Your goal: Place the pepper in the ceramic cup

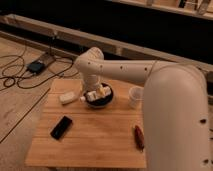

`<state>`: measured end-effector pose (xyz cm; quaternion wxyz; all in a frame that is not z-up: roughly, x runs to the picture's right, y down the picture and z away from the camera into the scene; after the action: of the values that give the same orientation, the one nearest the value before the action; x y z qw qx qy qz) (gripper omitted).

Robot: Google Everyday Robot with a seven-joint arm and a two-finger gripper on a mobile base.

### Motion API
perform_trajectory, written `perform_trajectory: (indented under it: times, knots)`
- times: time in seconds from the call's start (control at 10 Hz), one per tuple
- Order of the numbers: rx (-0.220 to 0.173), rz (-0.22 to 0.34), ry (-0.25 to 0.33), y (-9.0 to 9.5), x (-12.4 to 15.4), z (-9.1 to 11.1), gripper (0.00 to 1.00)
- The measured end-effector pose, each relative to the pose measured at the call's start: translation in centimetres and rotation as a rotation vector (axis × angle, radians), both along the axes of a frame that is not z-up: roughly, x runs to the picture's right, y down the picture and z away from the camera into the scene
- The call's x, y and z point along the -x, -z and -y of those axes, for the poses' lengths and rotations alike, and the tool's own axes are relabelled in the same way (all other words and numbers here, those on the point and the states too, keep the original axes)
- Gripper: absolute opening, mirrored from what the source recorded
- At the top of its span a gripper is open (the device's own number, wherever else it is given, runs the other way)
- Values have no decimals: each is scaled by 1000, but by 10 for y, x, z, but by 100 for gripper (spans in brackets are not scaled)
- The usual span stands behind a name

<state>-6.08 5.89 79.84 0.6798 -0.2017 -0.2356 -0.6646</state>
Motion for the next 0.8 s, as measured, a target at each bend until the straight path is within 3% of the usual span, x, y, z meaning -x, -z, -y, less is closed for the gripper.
perform_trajectory:
  times: [0.4,0.6,0.8]
  knots:
    - [38,-27,-9,8,-59,-57,80]
    - [62,-28,-8,8,-88,-77,80]
    - [66,-30,-6,5,-114,-84,80]
